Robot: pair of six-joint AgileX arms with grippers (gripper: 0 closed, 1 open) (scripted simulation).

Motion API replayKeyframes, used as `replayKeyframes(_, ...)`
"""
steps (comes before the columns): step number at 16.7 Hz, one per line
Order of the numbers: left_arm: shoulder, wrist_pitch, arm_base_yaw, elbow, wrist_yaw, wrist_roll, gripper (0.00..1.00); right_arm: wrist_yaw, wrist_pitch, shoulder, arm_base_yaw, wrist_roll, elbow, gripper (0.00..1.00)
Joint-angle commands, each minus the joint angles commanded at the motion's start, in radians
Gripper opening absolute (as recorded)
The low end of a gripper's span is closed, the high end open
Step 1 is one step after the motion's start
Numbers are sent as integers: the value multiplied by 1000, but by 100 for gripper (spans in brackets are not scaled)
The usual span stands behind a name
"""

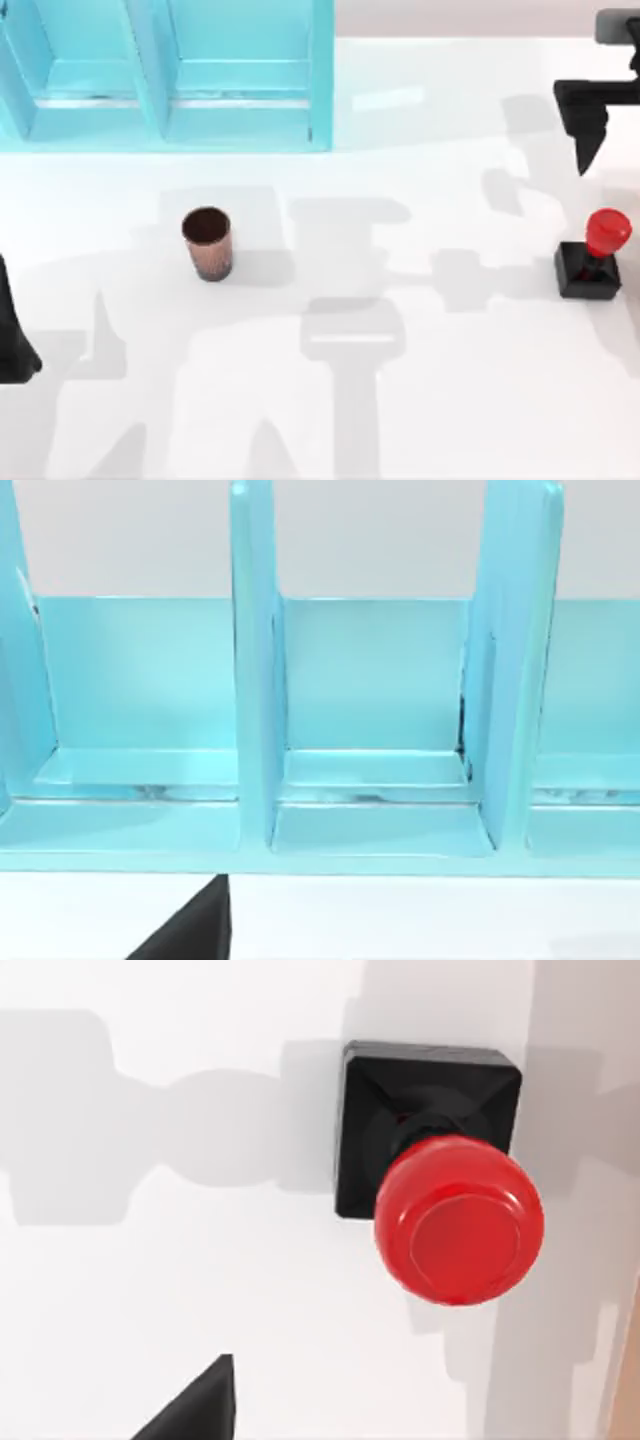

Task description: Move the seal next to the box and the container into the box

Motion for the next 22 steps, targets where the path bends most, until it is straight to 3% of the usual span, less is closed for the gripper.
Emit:
replayKeyframes(4, 0, 0, 0, 0, 0, 0, 100, 0, -143, 3, -1, -3, 152, 100)
replayKeyframes(12, 0, 0, 0, 0, 0, 0, 100, 12, -152, 22, 36, 30, 192, 100)
replayKeyframes(22, 0, 0, 0, 0, 0, 0, 100, 197, -95, 403, 569, 491, 643, 100)
